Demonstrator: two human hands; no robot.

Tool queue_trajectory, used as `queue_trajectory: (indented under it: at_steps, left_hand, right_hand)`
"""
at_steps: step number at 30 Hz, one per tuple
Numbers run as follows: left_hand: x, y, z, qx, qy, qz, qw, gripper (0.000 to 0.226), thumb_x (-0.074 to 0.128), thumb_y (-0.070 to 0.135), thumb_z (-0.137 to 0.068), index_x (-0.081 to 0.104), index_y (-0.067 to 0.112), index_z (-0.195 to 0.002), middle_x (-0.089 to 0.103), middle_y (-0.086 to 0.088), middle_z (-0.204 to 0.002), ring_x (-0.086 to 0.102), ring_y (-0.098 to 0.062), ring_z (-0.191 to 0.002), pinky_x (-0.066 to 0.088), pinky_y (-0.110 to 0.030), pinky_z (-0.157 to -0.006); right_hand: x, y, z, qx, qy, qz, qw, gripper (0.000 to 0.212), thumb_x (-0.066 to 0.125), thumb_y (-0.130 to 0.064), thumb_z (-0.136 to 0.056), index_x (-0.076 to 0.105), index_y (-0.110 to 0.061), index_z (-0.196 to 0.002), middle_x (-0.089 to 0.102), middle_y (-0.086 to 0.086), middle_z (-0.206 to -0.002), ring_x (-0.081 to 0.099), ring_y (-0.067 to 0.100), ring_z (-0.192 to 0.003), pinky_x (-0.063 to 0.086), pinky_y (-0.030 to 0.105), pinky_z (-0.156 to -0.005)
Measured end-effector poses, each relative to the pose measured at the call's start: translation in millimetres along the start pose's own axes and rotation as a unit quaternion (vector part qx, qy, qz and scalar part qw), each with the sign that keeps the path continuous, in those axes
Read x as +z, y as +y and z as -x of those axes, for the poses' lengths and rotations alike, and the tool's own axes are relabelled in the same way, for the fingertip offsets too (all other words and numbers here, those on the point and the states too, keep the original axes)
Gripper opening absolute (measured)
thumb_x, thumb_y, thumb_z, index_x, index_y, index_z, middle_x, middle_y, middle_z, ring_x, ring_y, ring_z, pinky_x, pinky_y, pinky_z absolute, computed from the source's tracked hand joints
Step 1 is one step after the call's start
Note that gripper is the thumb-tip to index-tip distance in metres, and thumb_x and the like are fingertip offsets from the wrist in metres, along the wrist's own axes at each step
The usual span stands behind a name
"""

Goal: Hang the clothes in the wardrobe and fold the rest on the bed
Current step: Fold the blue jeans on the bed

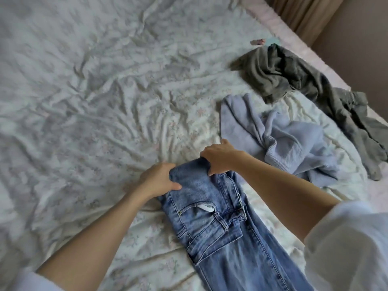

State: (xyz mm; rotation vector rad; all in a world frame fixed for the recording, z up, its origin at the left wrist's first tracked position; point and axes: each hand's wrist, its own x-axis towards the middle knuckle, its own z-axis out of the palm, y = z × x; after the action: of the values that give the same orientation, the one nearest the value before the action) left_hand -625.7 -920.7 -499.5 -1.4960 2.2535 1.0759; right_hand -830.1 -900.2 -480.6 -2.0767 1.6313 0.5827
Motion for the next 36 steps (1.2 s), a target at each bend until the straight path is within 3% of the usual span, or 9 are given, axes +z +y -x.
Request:
queue_trajectory:
  at_steps: [2,5,14,19,22,26,28,31,36]
  left_hand:
    - [-18,10,12,0.005,0.028,-0.005,1.000,0.031,0.080,0.036,-0.071,0.049,0.031,-0.078,0.058,0.013,-0.077,0.059,-0.013,-0.077,0.040,-0.026,-0.060]
    - [-54,22,25,0.015,0.059,0.004,0.998,0.033,0.079,0.038,-0.072,0.047,0.030,-0.070,0.056,0.010,-0.073,0.054,-0.010,-0.069,0.033,-0.025,-0.053]
    - [-132,44,47,0.022,0.165,-0.022,0.986,0.035,0.078,0.038,-0.073,0.046,0.022,-0.068,0.052,0.008,-0.068,0.049,-0.011,-0.064,0.029,-0.027,-0.051]
    - [-158,54,63,0.036,0.311,-0.076,0.947,0.028,0.075,0.037,-0.075,0.051,0.023,-0.077,0.058,0.004,-0.073,0.058,-0.029,-0.079,0.030,-0.029,-0.059]
    - [-129,55,74,0.053,0.373,-0.131,0.917,0.031,0.072,0.034,-0.079,0.058,0.015,-0.099,0.069,-0.013,-0.088,0.063,-0.035,-0.086,0.028,-0.032,-0.068]
    - [-67,51,90,0.065,0.361,-0.143,0.919,0.028,0.068,0.033,-0.083,0.057,0.012,-0.097,0.071,-0.013,-0.087,0.065,-0.035,-0.084,0.040,-0.035,-0.075]
    - [-35,53,108,0.097,0.357,-0.144,0.918,0.029,0.080,0.024,-0.072,0.061,0.008,-0.088,0.070,-0.012,-0.072,0.065,-0.032,-0.067,0.045,-0.034,-0.066]
    - [6,60,134,0.174,0.396,-0.113,0.894,0.035,0.089,0.006,-0.048,0.063,0.007,-0.071,0.061,-0.004,-0.051,0.058,-0.025,-0.044,0.045,-0.031,-0.048]
    - [73,67,173,0.244,0.359,-0.082,0.897,0.039,0.090,0.017,-0.051,0.067,0.012,-0.082,0.068,0.000,-0.077,0.065,-0.024,-0.068,0.051,-0.033,-0.058]
  right_hand:
    - [-20,-2,10,0.003,0.051,0.023,0.998,0.028,0.064,-0.030,-0.083,0.056,-0.020,-0.108,0.060,-0.006,-0.097,0.053,0.018,-0.087,0.031,0.039,-0.090]
    - [-54,-3,21,0.018,0.129,0.034,0.991,0.023,0.064,-0.030,-0.084,0.056,-0.020,-0.103,0.062,-0.003,-0.097,0.059,0.020,-0.090,0.027,0.034,-0.079]
    - [-124,-15,47,0.059,0.262,0.039,0.963,0.029,0.061,-0.032,-0.087,0.055,-0.020,-0.113,0.057,0.001,-0.112,0.056,0.024,-0.105,0.029,0.039,-0.092]
    - [-148,-23,56,0.076,0.359,0.060,0.928,0.027,0.057,-0.026,-0.088,0.054,-0.018,-0.114,0.055,0.006,-0.111,0.054,0.027,-0.106,0.027,0.039,-0.092]
    - [-131,-28,63,0.079,0.348,0.067,0.932,0.029,0.054,-0.025,-0.088,0.052,-0.018,-0.116,0.054,0.005,-0.113,0.052,0.026,-0.109,0.026,0.040,-0.095]
    - [-80,-33,84,0.068,0.294,0.076,0.950,0.034,0.051,-0.019,-0.086,0.051,-0.017,-0.121,0.051,0.004,-0.116,0.049,0.025,-0.112,0.024,0.040,-0.101]
    - [-53,-39,104,0.054,0.277,0.089,0.955,0.035,0.057,-0.012,-0.080,0.055,-0.014,-0.115,0.055,0.006,-0.110,0.053,0.026,-0.105,0.030,0.040,-0.101]
    - [-18,-43,139,0.053,0.336,0.088,0.936,0.036,0.077,-0.004,-0.057,0.066,-0.008,-0.091,0.062,0.008,-0.083,0.062,0.028,-0.077,0.051,0.037,-0.081]
    - [39,-48,201,0.082,0.328,0.090,0.937,0.037,0.078,-0.005,-0.052,0.068,-0.008,-0.088,0.061,0.008,-0.078,0.063,0.028,-0.074,0.040,0.035,-0.077]
